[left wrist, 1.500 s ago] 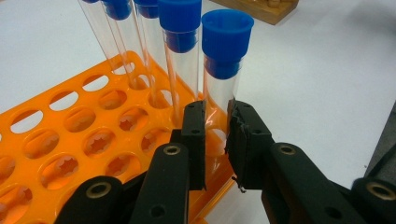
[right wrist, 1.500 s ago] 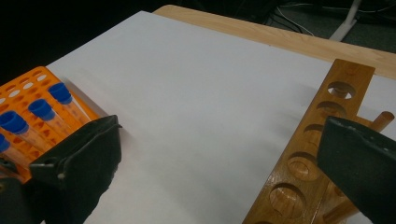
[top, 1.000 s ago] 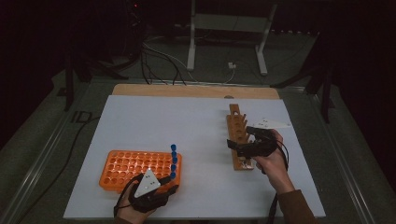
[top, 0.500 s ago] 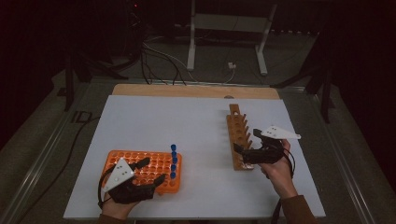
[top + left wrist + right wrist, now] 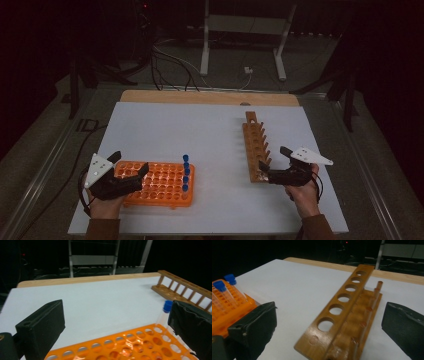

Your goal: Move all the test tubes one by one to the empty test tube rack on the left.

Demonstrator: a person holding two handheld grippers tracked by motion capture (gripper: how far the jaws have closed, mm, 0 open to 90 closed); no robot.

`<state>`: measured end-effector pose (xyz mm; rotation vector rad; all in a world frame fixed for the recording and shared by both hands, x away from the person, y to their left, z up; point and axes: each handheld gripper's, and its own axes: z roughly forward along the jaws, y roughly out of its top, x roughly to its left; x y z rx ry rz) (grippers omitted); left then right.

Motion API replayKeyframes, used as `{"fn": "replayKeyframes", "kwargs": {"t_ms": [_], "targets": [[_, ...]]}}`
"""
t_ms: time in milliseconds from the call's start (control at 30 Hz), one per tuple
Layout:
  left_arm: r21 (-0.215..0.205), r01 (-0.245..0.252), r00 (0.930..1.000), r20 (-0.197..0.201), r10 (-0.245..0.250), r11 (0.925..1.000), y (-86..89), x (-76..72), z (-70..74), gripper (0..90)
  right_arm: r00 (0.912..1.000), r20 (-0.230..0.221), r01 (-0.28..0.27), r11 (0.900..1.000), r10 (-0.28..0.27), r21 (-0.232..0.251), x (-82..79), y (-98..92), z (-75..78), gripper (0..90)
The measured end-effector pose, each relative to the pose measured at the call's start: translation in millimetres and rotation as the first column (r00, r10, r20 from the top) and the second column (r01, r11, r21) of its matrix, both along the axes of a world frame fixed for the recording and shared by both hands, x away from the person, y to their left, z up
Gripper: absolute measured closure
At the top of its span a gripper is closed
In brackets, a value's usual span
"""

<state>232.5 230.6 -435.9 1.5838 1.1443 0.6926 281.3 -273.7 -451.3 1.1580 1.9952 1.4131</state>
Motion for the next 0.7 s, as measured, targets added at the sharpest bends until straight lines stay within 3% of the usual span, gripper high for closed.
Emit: {"fn": "replayKeyframes", "kwargs": {"t_ms": [200,367,700], "targets": [[0.016,-0.043,0.9991,0.005,0.043,0.9989,5.0,-1.2,-6.4,1.2,0.9991,0.035,0.022,1.000,-0.022,-0.008,-6.9,-4.8,-2.7,0.4],[0.021,-0.051,0.9986,0.013,0.050,0.9985,6.2,-3.6,-7.0,1.3,0.9965,0.073,0.040,0.999,-0.040,0.001,-14.0,-9.7,-3.1,0.4],[0.023,-0.047,0.9988,0.013,0.047,0.9986,4.8,-5.7,-7.4,1.3,0.9953,0.077,0.056,0.998,-0.058,0.020,-16.4,-15.1,-5.9,0.4]]}}
